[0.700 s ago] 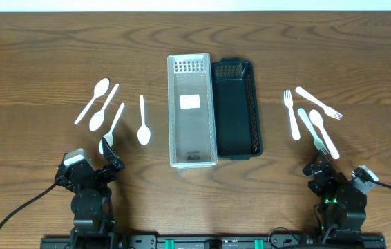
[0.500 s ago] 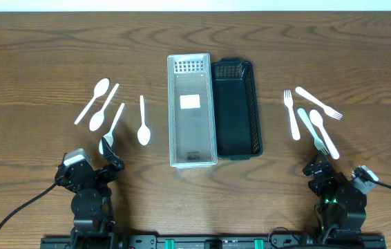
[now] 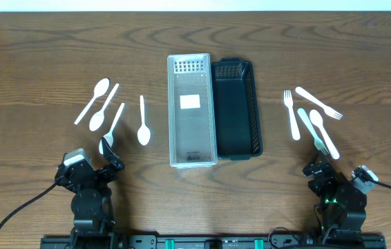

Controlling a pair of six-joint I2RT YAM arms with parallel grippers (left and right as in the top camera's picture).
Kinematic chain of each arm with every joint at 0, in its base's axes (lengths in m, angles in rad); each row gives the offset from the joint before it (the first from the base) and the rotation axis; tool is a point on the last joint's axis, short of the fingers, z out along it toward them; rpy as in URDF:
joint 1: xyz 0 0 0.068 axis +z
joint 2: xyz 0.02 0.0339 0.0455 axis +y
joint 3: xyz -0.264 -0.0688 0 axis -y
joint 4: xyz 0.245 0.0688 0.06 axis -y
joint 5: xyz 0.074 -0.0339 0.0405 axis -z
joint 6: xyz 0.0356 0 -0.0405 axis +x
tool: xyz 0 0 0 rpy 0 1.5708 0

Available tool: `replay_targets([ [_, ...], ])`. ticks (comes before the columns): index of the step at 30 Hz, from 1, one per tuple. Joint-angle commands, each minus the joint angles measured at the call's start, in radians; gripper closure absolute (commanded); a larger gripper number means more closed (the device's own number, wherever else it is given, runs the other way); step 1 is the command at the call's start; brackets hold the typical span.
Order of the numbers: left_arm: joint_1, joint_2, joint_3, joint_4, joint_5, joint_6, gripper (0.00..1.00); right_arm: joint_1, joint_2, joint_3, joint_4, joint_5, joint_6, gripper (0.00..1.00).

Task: Pack container

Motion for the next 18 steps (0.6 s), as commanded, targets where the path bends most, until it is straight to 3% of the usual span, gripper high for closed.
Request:
replay_targets([
  [1,0.004,0.005,-0.031,-0.005,-0.009,-0.009,0.02,0.010,-0.006,-0.003,0.000,0.014,0.010,0.01],
  [18,0.004,0.005,-0.031,-0.005,-0.009,-0.009,0.02,0.010,-0.006,-0.003,0.000,0.014,0.010,0.01],
])
